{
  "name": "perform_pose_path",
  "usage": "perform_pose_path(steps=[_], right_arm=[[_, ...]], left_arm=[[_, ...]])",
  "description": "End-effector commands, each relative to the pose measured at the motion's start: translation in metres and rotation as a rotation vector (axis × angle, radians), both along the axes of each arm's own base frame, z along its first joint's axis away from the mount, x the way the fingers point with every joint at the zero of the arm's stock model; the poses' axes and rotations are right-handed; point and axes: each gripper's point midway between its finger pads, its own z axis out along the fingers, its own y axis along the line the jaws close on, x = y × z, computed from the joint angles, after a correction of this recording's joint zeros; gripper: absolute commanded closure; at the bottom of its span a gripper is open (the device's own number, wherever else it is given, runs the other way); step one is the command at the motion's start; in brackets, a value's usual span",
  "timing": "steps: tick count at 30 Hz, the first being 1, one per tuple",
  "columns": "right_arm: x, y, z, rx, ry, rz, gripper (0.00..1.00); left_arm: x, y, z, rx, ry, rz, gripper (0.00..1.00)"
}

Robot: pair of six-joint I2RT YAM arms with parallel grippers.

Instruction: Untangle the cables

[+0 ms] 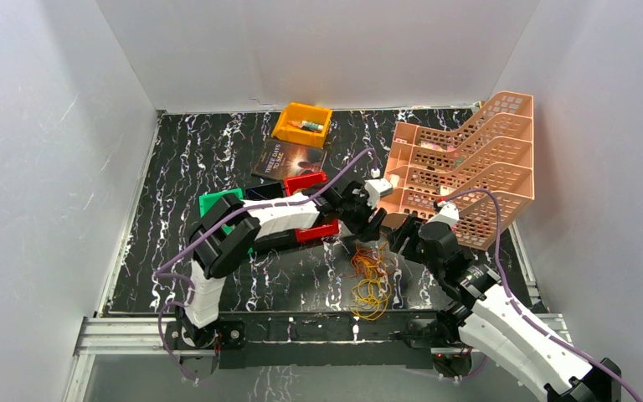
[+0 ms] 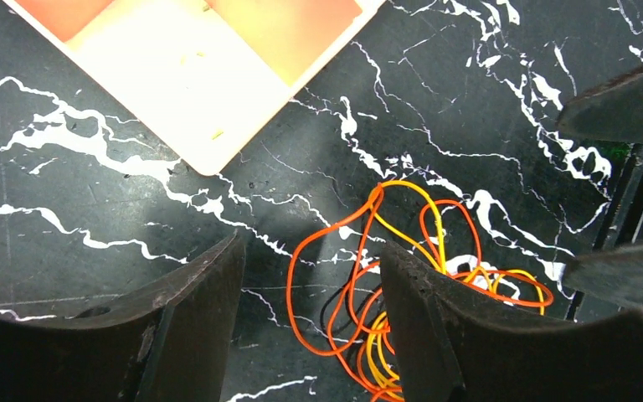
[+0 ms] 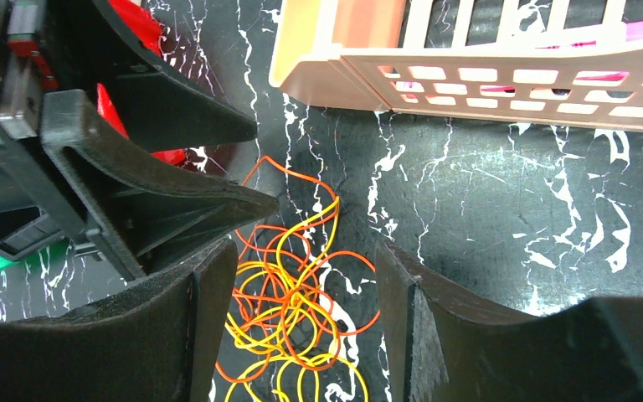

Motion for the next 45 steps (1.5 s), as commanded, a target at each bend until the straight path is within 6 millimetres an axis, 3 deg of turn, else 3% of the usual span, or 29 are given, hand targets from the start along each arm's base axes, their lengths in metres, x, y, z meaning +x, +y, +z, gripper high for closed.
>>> perform_pose_path(steps=[1,6,10,17,23,29,36,45], right_arm=[[0.008,0.000,0.020,0.013,-0.053,-0.012,0.30],[0.007,0.000,0.019,0.011,-0.049,-0.012,0.30],[0.007,0.000,0.020,0.012,-0.052,-0.010,0.30],[0.007,0.001,0.018,0.013,-0.050,-0.009,0.30],[0.009,0.001,0.020,0.020,-0.062,-0.013,0.30],[0.013,0.011,0.026,0.056,-0.107,0.025,0.30],[0.019,0.037,0.042,0.098,-0.207,0.165,0.30],[0.034,0.053,0.047,0.140,-0.258,0.182,0.30]], left_arm=[[-0.001,-0.011,0.000,-0.025,0.003,-0.031,0.42],[-0.002,-0.014,-0.006,-0.028,0.026,-0.034,0.46],[-0.001,-0.015,-0.008,-0.024,0.034,-0.027,0.55],[0.000,-0.014,-0.002,-0.024,0.038,-0.008,0.82],[0.005,-0.010,0.017,-0.031,0.002,0.025,1.00],[0.002,-0.004,0.048,-0.059,-0.021,0.042,1.00],[-0.007,0.009,0.088,-0.120,-0.040,0.077,1.00],[-0.021,0.021,0.117,-0.166,-0.042,0.097,1.00]])
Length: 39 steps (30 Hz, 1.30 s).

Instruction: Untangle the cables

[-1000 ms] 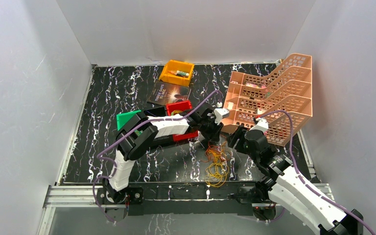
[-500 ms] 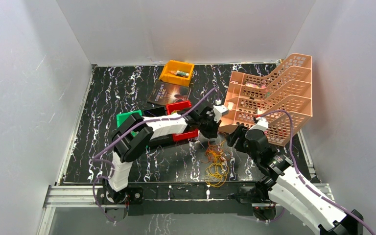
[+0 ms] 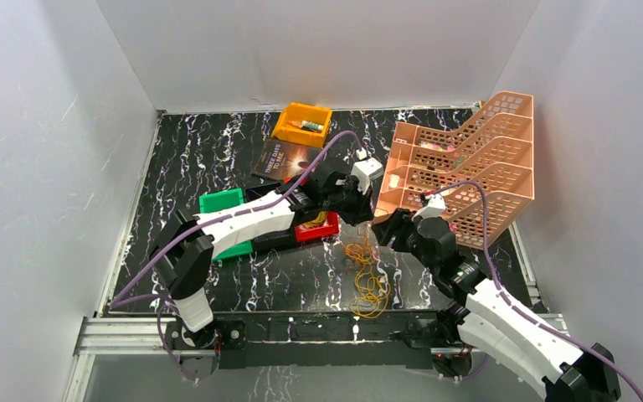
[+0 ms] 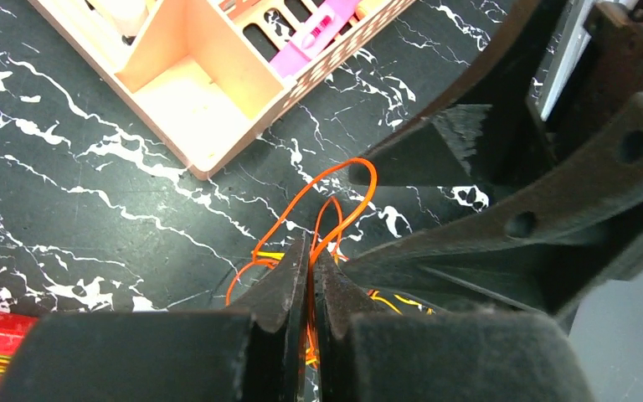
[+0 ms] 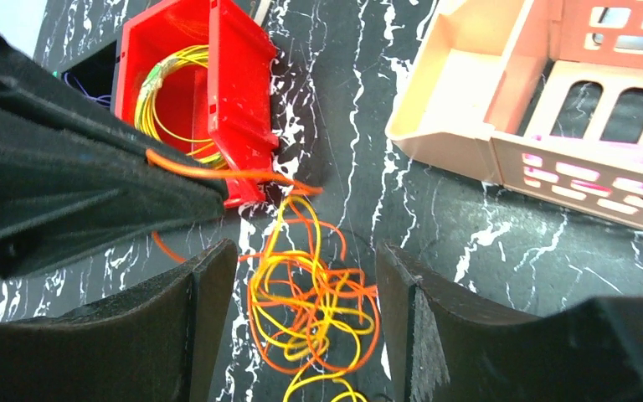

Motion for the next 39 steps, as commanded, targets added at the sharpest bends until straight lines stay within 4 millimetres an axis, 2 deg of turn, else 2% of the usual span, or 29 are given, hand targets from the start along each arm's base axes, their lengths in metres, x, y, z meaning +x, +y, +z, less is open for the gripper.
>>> perform_pose_path(steps=[1,2,4,8,19,29,39], right_arm=[[0.016,0.014,0.017,0.079,-0.087,0.006,0.30],[0.016,0.015,0.008,0.087,-0.075,0.006,0.30],[0.019,0.021,0.007,0.132,-0.086,0.009,0.30],[0.025,0.033,0.007,0.198,-0.109,0.026,0.30],[0.035,0.057,0.010,0.237,-0.145,0.106,0.30],[0.027,0.062,-0.027,0.195,-0.030,0.140,0.30],[0.007,0.059,-0.053,0.186,0.062,0.171,0.30]], left_arm=[[-0.013,0.009,0.021,-0.026,0.003,0.007,1.00],[-0.014,0.010,0.022,-0.027,0.005,0.007,1.00],[-0.017,0.011,0.029,-0.040,0.006,0.008,1.00],[-0.023,0.013,0.041,-0.071,0.014,0.001,1.00],[-0.029,0.013,0.084,-0.156,-0.011,0.004,1.00],[-0.021,0.017,0.146,-0.182,-0.096,0.023,1.00],[0.002,0.024,0.209,-0.183,-0.237,0.101,1.00]])
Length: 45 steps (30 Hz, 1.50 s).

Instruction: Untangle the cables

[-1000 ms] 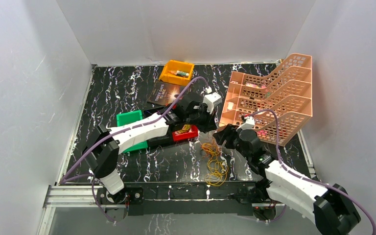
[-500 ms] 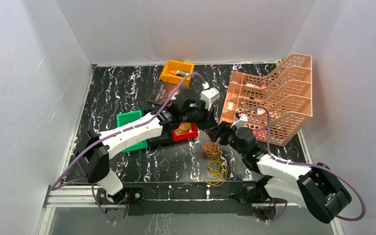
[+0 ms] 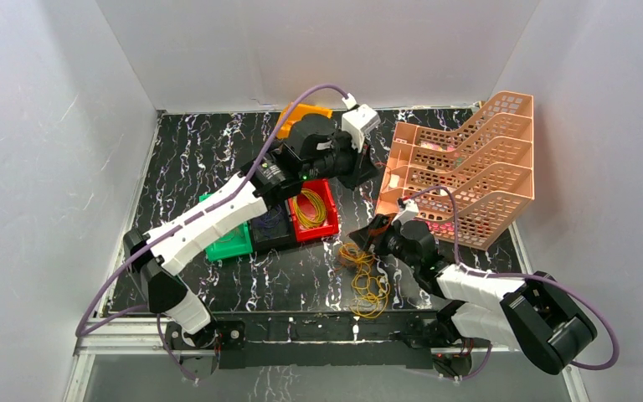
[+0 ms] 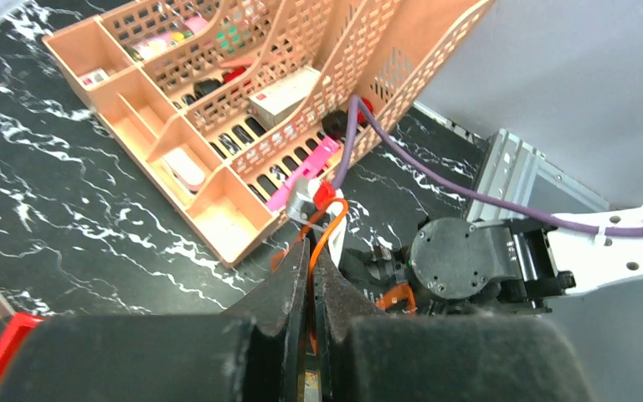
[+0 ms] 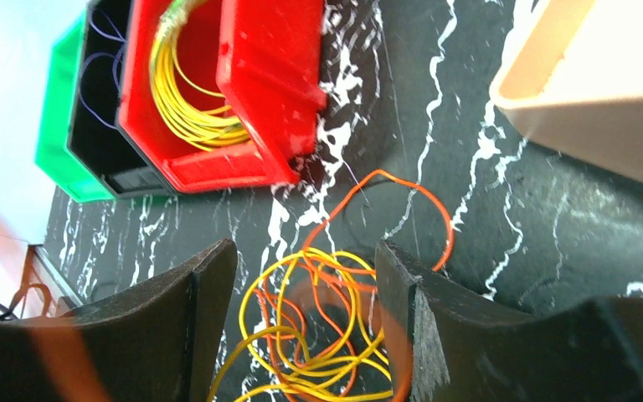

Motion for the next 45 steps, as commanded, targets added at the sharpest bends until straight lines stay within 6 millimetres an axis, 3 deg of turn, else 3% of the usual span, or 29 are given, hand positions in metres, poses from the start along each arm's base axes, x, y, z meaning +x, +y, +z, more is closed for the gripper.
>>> perform_pose_path(steps=[1,13,20,33,37,45], right_arm=[[-0.007,-0.002,-0.003,0.014,0.010,0.009,0.30],[-0.022,-0.015,-0.022,-0.009,0.064,-0.005,0.30],[-0.023,-0.019,-0.025,-0.028,0.072,-0.020,0.30],[-0.029,-0.025,-0.044,-0.075,0.129,-0.024,0.30],[-0.029,-0.026,-0.045,-0.079,0.132,-0.027,0.30],[-0.028,-0.024,-0.048,-0.091,0.141,-0.022,0.30]], left_arm=[[0.002,0.015,0.041,-0.008,-0.085,0.044,1.00],[0.029,0.037,0.103,0.012,-0.267,0.176,1.00],[0.036,0.058,0.117,0.042,-0.327,0.256,1.00],[0.056,0.119,0.167,0.103,-0.497,0.513,1.00],[0.060,0.142,0.178,0.130,-0.537,0.610,1.00],[0.058,0.169,0.194,0.149,-0.592,0.697,1.00]])
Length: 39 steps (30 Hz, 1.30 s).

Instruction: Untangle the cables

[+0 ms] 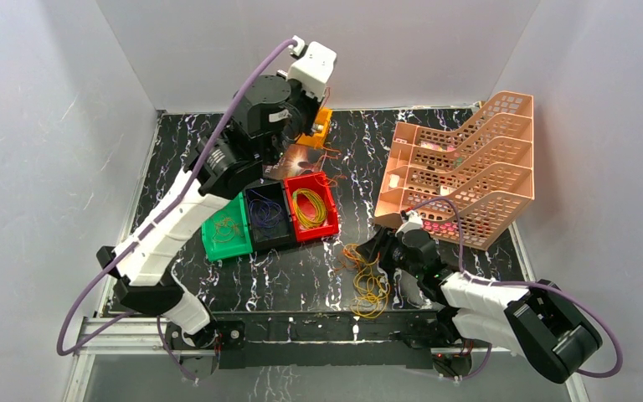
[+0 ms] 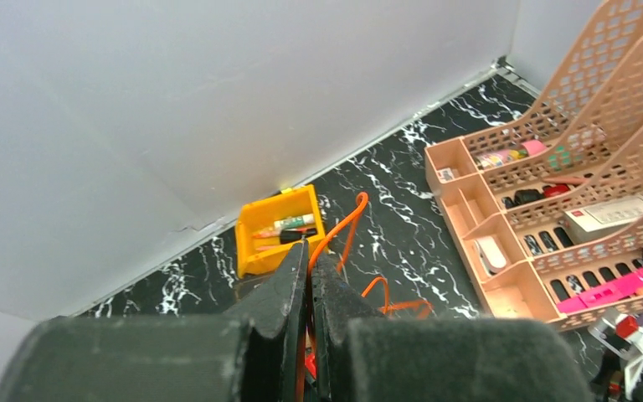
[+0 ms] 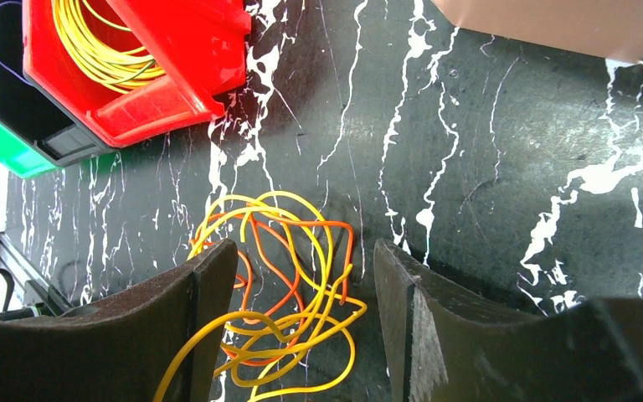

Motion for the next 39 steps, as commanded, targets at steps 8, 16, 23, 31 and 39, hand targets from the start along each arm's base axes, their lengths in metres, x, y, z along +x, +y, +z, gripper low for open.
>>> perform_pose_path(steps=[8,16,23,31,39], right_arm=[[0.003,0.000,-0.005,-0.029,0.016,0.002,0.30],[0.006,0.001,0.001,-0.033,-0.001,0.007,0.30],[0.007,0.002,0.019,-0.050,-0.055,0.043,0.30],[0.016,-0.001,0.053,-0.089,-0.151,0.048,0.29],[0.017,-0.004,0.056,-0.093,-0.160,0.036,0.28]], left_arm=[[-0.016,0.065,0.057,-0.041,-0.150,0.162,1.00],[-0.014,0.099,0.054,0.035,-0.177,0.317,1.00],[-0.009,0.127,0.037,0.185,-0.187,0.476,1.00],[0.003,0.166,0.025,0.174,-0.139,0.574,1.00],[0.018,0.211,0.028,0.141,-0.103,0.667,1.00]])
